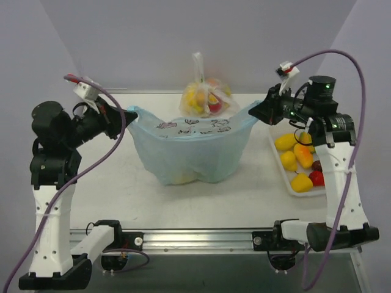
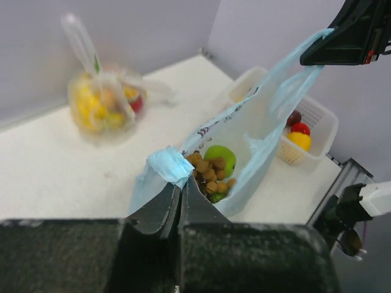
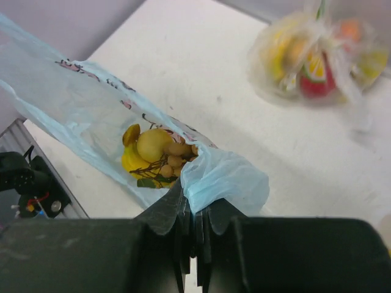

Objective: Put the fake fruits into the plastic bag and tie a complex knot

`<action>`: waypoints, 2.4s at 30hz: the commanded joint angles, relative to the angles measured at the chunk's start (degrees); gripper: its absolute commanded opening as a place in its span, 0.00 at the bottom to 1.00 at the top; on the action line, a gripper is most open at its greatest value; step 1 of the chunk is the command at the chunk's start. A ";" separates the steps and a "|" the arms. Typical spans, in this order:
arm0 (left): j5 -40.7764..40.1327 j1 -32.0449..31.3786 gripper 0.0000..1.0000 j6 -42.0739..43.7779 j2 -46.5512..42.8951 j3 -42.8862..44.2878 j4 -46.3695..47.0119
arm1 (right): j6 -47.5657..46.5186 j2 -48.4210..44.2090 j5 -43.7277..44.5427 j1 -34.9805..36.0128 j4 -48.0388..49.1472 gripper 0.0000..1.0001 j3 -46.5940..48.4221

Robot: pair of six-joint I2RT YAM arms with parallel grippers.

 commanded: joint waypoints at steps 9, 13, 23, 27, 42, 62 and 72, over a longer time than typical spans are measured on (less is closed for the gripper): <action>-9.39 0.29 0.00 2.53 -6.50 -7.98 0.30 | -9.66 -9.04 3.80 -0.20 -0.44 0.00 -14.63; -11.51 0.29 0.00 4.99 -5.45 -9.93 -2.51 | -10.99 -8.34 4.25 -0.20 -0.44 0.00 -16.06; -3.17 0.29 0.72 15.52 -4.31 1.99 -5.85 | -9.67 -8.95 5.30 6.74 -0.53 0.00 -13.16; -2.11 0.29 0.97 18.61 -3.78 9.90 -5.85 | -8.45 -9.22 4.51 7.45 -0.62 0.00 -12.55; -21.31 -34.30 0.97 50.86 -1.14 3.44 -17.11 | -12.57 -12.03 4.07 8.68 -4.66 0.00 -14.48; -52.65 -60.10 0.97 75.66 10.28 -17.93 19.28 | -19.95 -16.86 3.46 11.58 -10.99 0.00 -18.43; -39.83 -53.50 0.97 73.38 14.07 -14.41 16.66 | -27.51 -21.08 4.34 14.74 -13.45 0.00 -23.35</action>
